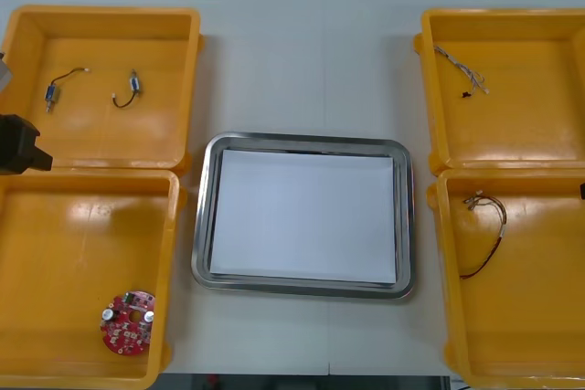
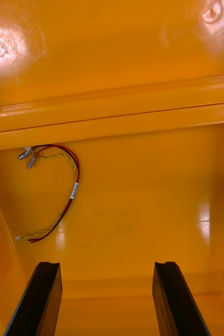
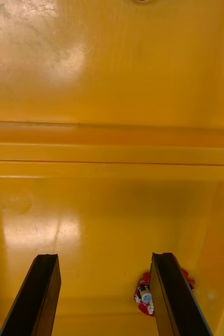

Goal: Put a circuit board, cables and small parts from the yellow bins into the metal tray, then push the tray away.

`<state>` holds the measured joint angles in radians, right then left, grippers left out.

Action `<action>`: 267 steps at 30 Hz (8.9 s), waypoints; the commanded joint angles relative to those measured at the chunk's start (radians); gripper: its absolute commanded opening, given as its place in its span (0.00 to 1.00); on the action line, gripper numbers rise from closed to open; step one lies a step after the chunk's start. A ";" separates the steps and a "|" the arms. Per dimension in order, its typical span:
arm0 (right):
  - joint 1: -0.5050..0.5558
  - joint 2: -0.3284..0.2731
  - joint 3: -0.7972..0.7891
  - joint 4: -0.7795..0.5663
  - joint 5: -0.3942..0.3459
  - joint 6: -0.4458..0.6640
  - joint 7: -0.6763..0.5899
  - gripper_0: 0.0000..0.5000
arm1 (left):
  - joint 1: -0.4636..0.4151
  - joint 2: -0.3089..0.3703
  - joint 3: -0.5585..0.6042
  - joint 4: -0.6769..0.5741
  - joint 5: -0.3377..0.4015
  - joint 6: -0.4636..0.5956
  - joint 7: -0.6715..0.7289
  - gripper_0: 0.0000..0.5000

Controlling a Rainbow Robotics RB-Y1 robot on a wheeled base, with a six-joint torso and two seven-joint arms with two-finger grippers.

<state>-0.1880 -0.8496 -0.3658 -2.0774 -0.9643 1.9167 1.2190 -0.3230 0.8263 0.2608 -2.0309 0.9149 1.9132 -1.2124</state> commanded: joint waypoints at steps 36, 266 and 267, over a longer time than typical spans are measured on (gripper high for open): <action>0.012 -0.031 -0.002 -0.029 -0.008 0.003 0.024 1.00 | 0.018 0.042 0.031 -0.026 -0.008 0.007 -0.093 1.00; 0.213 0.362 0.246 -0.070 0.483 -0.275 -0.269 1.00 | 0.550 0.286 -0.615 -0.249 -0.301 -0.787 0.086 1.00; 0.213 0.362 0.246 -0.069 0.483 -0.278 -0.268 1.00 | 0.548 0.286 -0.615 -0.249 -0.301 -0.787 0.086 1.00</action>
<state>0.0073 -0.4979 -0.1342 -2.1460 -0.4918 1.6560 0.9451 0.2462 1.0905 -0.3422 -2.2774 0.6218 1.1373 -1.2110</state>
